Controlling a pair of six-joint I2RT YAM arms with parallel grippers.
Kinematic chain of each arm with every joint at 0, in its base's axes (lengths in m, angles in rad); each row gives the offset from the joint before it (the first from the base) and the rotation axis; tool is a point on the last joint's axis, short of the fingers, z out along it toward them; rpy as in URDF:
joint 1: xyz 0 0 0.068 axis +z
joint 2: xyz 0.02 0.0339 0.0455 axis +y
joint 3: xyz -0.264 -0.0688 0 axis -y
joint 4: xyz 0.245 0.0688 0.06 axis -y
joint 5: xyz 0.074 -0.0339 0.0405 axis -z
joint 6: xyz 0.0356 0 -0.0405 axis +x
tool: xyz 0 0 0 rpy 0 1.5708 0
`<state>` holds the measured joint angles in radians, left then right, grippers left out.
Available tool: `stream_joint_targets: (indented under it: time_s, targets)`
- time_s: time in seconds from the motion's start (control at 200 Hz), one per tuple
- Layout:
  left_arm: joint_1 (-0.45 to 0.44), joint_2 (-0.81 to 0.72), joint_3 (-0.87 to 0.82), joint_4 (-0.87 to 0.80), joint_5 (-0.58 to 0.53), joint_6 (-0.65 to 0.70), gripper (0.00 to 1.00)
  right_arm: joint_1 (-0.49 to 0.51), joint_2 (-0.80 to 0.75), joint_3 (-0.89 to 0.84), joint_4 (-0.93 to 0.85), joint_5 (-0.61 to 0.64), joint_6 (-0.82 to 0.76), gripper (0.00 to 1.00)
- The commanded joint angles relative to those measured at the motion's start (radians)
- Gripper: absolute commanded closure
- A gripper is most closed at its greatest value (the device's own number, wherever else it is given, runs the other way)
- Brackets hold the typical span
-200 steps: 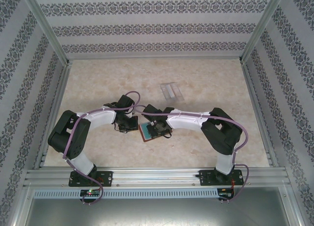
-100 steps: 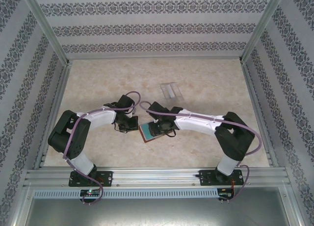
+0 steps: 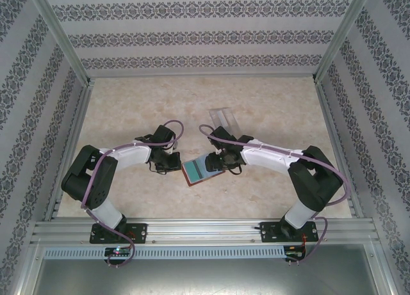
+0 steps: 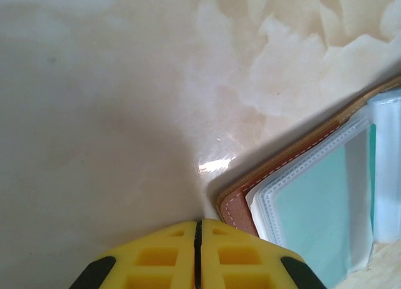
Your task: Put the credit cards into the card holder
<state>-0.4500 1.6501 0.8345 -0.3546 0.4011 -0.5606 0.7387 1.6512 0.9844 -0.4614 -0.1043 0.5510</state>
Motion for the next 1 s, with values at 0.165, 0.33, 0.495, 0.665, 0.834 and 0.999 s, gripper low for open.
stream_joint_targets:
  time_s: [0.165,0.33,0.495,0.665,0.834,0.999]
  targets:
    - [-0.041,0.042,-0.034,0.121,0.053,-0.007,0.91,-0.025,0.026,-0.034,0.059,-0.089,0.009,0.60]
    - [-0.041,0.046,-0.024,0.113,0.054,-0.007,0.91,-0.023,0.047,-0.034,0.061,-0.084,0.009,0.56]
    - [-0.041,0.055,-0.012,0.099,0.057,-0.003,0.91,-0.022,0.052,-0.039,0.048,-0.044,0.005,0.52]
    - [-0.041,0.059,-0.012,0.091,0.058,-0.002,0.91,-0.022,0.044,-0.054,0.064,-0.062,0.009,0.55]
    - [-0.041,0.058,-0.026,0.114,0.057,-0.018,0.91,-0.012,0.053,-0.066,0.124,-0.142,0.028,0.62]
    - [-0.043,0.062,-0.028,0.127,0.059,-0.029,0.91,-0.012,0.034,-0.086,0.221,-0.255,0.073,0.65]
